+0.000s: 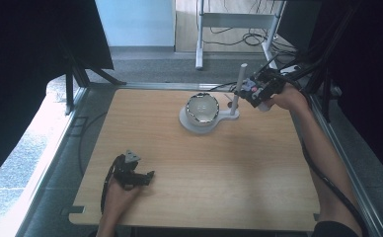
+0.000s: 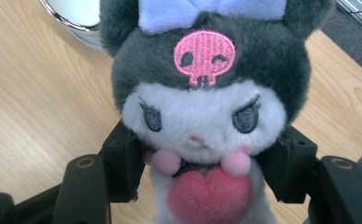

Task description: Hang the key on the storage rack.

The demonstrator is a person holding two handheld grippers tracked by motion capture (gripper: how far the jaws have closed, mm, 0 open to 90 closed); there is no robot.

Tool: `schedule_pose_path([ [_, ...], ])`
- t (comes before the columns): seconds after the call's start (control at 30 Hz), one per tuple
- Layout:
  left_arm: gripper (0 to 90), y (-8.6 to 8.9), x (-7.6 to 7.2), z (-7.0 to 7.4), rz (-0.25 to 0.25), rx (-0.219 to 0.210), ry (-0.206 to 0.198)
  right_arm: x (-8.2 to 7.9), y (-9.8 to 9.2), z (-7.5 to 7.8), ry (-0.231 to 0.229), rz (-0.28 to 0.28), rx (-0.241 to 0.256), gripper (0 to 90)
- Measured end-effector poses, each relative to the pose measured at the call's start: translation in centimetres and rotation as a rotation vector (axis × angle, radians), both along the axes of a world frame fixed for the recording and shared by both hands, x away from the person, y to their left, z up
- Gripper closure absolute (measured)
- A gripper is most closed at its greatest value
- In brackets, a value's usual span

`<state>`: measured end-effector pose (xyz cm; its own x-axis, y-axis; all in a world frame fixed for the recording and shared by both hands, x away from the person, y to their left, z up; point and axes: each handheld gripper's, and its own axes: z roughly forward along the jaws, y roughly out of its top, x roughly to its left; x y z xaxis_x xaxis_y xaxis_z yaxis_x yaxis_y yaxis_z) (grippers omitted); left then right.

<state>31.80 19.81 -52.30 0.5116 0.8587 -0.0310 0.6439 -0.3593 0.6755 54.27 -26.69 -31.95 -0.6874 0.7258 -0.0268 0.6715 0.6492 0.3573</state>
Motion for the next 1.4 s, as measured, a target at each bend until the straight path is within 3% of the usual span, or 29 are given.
schedule_pose_path([
  [0.27,5.1,0.0,0.0,0.0,0.0,0.0,0.002,0.2,-0.3,-2.5,-0.001,-0.021,-0.008,37.6],
  [0.47,5.1,0.0,0.0,0.0,0.0,0.0,0.002,0.6,-0.4,-4.2,-0.026,-0.041,0.01,35.9],
  [0.77,5.1,0.0,0.0,0.0,0.0,0.0,0.002,1.1,0.2,-6.6,-0.046,-0.021,0.045,30.9],
  [1.3,5.1,0.0,0.0,0.0,-0.001,0.001,0.002,-0.1,0.0,-7.0,-0.069,0.03,0.057,18.9],
  [1.4,5.1,0.0,0.0,0.0,0.0,0.001,0.002,-0.5,0.0,-7.1,-0.058,0.046,0.035,16.3],
])
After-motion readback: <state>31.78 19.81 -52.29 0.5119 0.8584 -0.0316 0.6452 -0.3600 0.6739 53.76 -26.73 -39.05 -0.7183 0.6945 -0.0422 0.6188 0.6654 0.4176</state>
